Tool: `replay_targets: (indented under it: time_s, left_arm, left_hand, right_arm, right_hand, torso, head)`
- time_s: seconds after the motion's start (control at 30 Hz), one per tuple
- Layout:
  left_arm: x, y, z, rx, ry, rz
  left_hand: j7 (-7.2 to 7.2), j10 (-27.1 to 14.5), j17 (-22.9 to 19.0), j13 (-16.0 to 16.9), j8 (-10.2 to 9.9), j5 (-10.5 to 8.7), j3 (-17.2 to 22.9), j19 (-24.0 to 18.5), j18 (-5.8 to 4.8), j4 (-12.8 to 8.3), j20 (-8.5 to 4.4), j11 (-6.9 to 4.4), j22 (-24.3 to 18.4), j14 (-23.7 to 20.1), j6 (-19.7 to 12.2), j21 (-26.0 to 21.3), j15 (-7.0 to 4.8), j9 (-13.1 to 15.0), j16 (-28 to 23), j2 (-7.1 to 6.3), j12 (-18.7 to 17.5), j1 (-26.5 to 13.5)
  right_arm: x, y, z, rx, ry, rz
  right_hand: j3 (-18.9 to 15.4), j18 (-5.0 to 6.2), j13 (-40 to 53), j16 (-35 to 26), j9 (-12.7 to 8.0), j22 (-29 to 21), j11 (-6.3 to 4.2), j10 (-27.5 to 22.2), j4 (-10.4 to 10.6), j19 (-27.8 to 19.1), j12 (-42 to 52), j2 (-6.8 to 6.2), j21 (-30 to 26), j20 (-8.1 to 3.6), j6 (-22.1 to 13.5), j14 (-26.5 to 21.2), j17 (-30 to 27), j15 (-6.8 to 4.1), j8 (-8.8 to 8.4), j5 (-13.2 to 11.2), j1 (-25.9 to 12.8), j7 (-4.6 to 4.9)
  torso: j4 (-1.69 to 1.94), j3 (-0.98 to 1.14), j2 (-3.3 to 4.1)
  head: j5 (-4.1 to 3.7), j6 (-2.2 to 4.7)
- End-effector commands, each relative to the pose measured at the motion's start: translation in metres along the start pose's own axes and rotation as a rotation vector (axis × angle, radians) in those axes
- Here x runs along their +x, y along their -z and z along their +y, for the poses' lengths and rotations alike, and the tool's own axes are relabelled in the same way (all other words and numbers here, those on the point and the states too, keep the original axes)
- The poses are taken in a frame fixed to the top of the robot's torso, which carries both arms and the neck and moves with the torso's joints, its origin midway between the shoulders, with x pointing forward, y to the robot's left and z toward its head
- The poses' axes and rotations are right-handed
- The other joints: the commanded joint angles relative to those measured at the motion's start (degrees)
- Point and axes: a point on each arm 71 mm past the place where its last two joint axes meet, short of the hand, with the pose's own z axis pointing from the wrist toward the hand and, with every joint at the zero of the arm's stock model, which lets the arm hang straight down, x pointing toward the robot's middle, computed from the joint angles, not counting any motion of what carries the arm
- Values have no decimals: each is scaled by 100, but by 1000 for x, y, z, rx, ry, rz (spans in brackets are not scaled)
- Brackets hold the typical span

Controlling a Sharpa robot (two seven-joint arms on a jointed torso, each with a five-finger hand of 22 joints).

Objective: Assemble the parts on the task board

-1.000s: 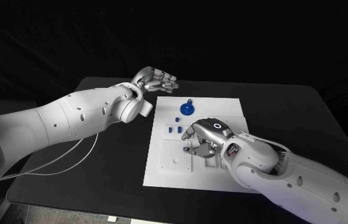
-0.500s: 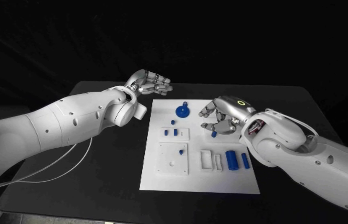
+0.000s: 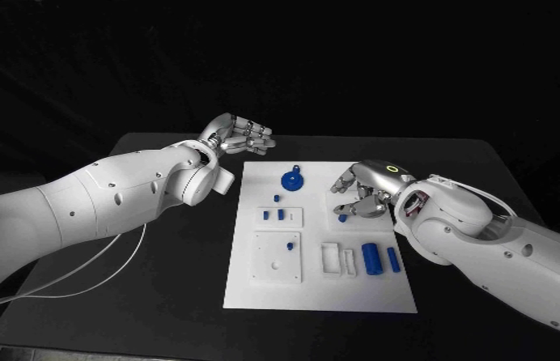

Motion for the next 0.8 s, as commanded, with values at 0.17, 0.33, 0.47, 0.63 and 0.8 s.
replay_targets:
  time_s: [0.17, 0.33, 0.47, 0.63, 0.8]
  left_arm:
    - [1, 0, -2, 13, 12, 9]
    - [0, 0, -1, 12, 12, 8]
    - [0, 0, -1, 12, 12, 8]
    - [0, 0, -1, 11, 12, 8]
    - [0, 0, -1, 11, 12, 8]
  left_hand:
    - [29, -39, -6, -1, 26, 1, -6, -8, -5, 19, 38, 5, -6, -23, -7, 30, 3, -6, -25, 13, 4, 16]
    - [29, -39, -6, -1, 26, 1, -6, -8, -5, 19, 38, 5, -6, -23, -7, 30, 3, -6, -25, 13, 4, 16]
    - [29, -39, -6, -1, 26, 1, -6, -8, -5, 19, 38, 5, -6, -23, -7, 30, 3, -6, -25, 13, 4, 16]
    - [29, -39, -6, -1, 26, 1, -6, -8, -5, 19, 38, 5, -6, -23, -7, 30, 3, -6, -25, 13, 4, 16]
    - [29, -39, -6, -1, 26, 1, -6, -8, -5, 19, 38, 5, -6, -23, -7, 30, 3, -6, -25, 13, 4, 16]
  right_arm:
    - [17, 0, -5, 51, 77, 132]
    - [22, 0, -6, 61, 91, 163]
    - [25, 0, -6, 65, 99, 178]
    - [26, 0, -6, 70, 105, 174]
    - [27, -1, -5, 64, 102, 152]
  right_hand:
    - [-11, 112, 5, -25, -5, 43, 2, -23, 55, 170, 16, 9, -82, 42, -55, 7, -18, 37, -22, -63, 110, -33]
    - [61, 98, 5, -27, -5, 34, -29, 103, 38, 181, 16, 29, -96, 24, -9, 11, -28, 16, -21, -10, 89, -14]
    - [199, 83, 4, -29, -4, 27, -41, 152, -26, 187, 15, 33, -109, 12, 34, 13, -33, 7, -21, -10, 49, 2]
    - [648, 76, 5, -26, -4, 35, -60, 235, -112, 193, 20, 4, -109, -1, 128, 23, -31, 1, -26, -152, -5, 25]
    - [1571, 66, 1, -9, 6, 94, -116, 503, -213, 205, 6, -37, -13, -34, 358, 37, -12, -39, -20, -376, -89, 67]
  torso:
    - [3, -3, 3]
    - [7, -4, 1]
    - [2, -3, 2]
    - [2, -2, 1]
    - [1, -1, -1]
  head:
    - [0, -10]
    - [-1, -20]
    - [8, -28]
    - [4, -30]
    - [2, -30]
